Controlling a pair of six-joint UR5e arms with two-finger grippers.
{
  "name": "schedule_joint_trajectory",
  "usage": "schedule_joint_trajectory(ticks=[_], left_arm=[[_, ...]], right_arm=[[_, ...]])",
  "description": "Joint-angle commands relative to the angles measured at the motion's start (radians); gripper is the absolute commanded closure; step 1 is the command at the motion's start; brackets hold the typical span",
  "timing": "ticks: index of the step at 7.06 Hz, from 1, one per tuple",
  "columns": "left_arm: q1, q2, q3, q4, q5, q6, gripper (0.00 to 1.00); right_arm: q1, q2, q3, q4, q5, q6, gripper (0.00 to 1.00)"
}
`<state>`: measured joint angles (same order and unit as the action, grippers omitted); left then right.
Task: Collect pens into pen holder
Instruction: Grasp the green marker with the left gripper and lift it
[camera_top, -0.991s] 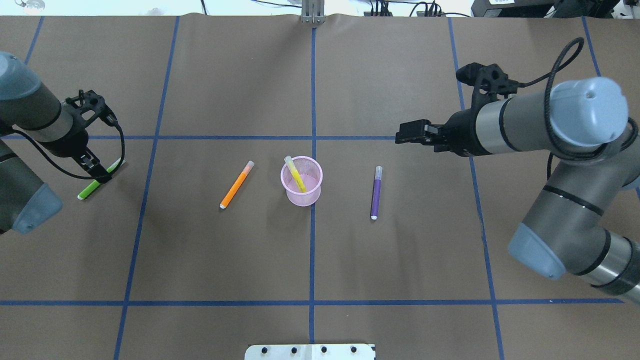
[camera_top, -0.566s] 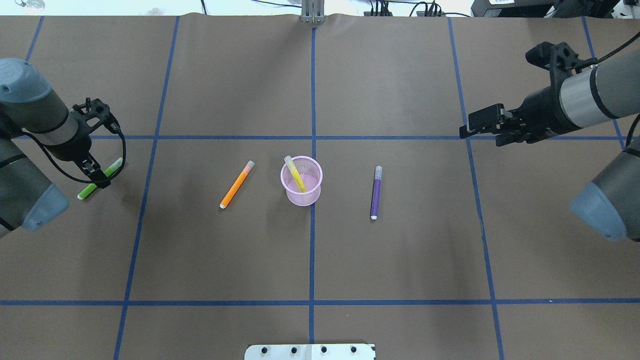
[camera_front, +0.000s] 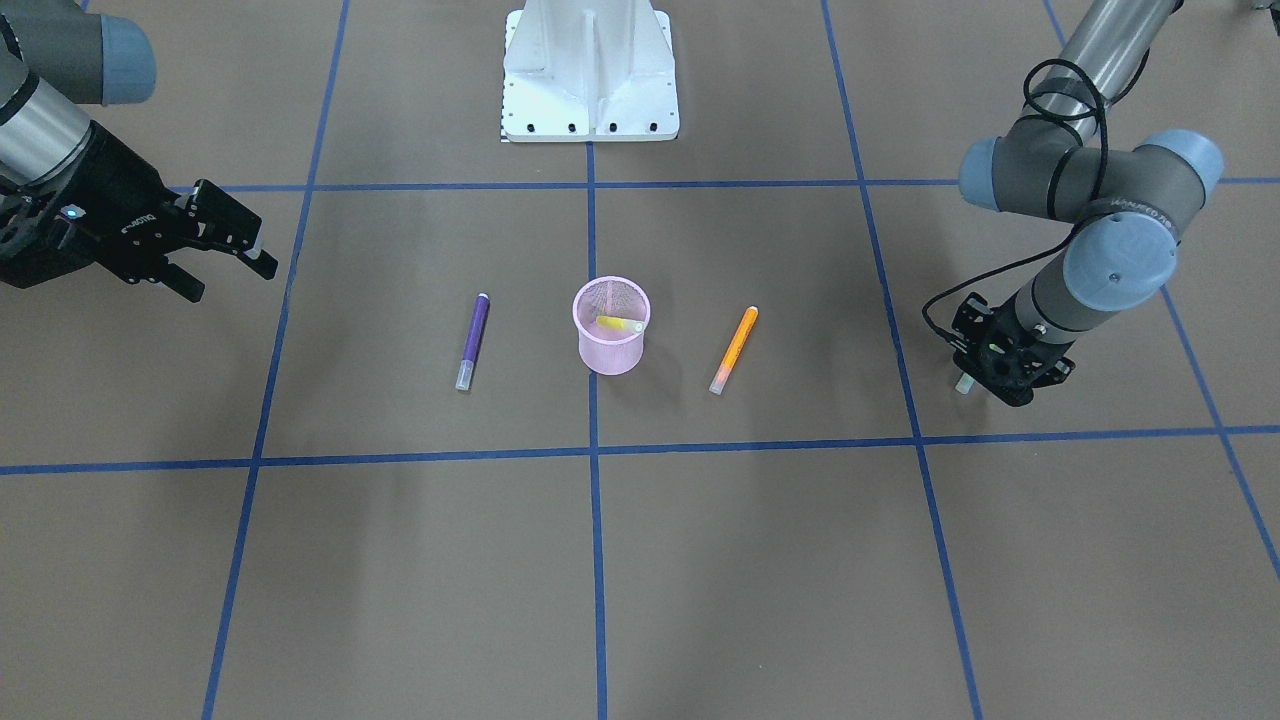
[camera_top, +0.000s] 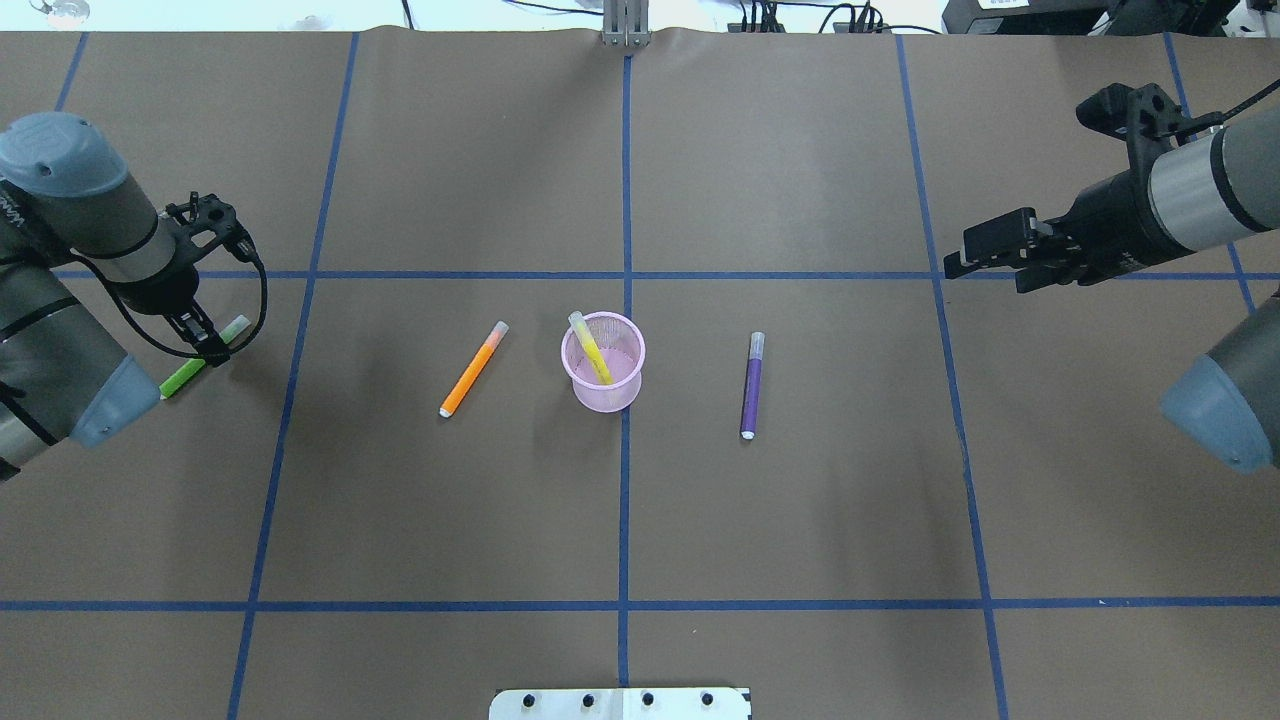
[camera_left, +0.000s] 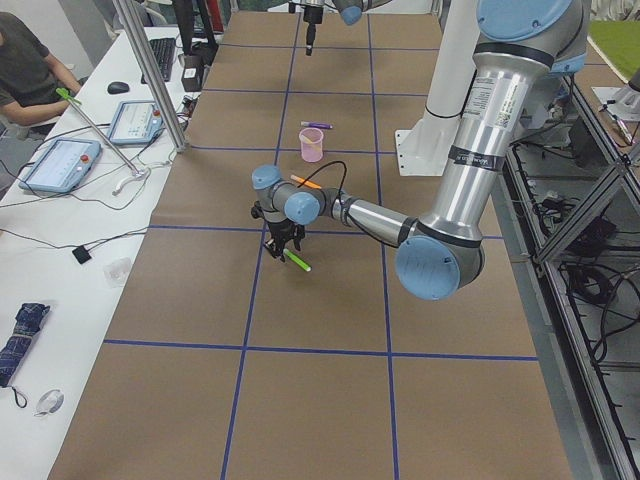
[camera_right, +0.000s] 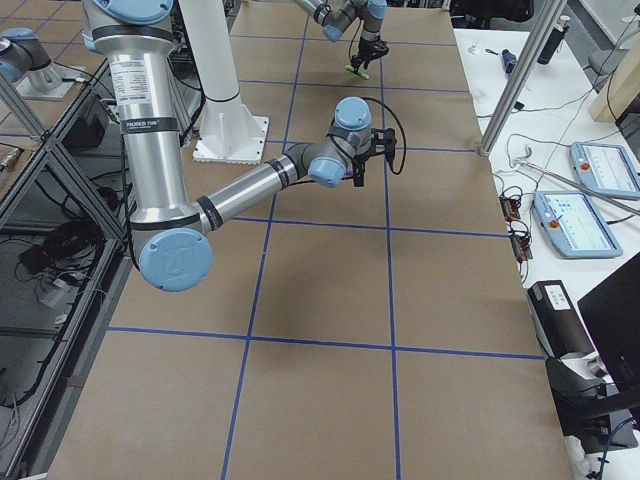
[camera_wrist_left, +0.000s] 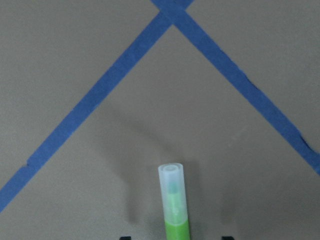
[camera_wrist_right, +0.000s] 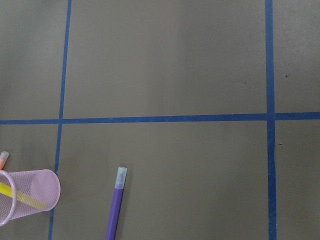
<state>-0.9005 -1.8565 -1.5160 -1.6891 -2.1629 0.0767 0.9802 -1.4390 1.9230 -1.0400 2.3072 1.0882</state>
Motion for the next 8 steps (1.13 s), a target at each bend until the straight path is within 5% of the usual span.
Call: schedule_joint_trajectory(ticks=[1, 2, 4, 6, 8], left_arm=[[0.002, -0.004, 0.011, 0.000, 0.000, 0.002, 0.50], [0.002, -0.003, 0.011, 0.005, -0.002, 0.002, 0.95], [0.000, -0.001, 0.010, 0.011, -0.002, -0.009, 1.00], [-0.009, -0.027, -0.041, 0.011, -0.098, -0.065, 1.00], [0.017, -0.174, -0.187, 0.000, -0.005, -0.371, 1.00]], right_arm=[[0.000, 0.002, -0.002, 0.000, 0.001, 0.001, 0.02], [0.000, 0.002, -0.002, 0.000, 0.000, -0.001, 0.02], [0.000, 0.003, -0.002, 0.000, -0.002, 0.003, 0.02], [0.014, 0.000, 0.001, 0.000, 0.006, -0.001, 0.02], [0.046, -0.009, -0.007, -0.008, 0.014, -0.001, 0.02]])
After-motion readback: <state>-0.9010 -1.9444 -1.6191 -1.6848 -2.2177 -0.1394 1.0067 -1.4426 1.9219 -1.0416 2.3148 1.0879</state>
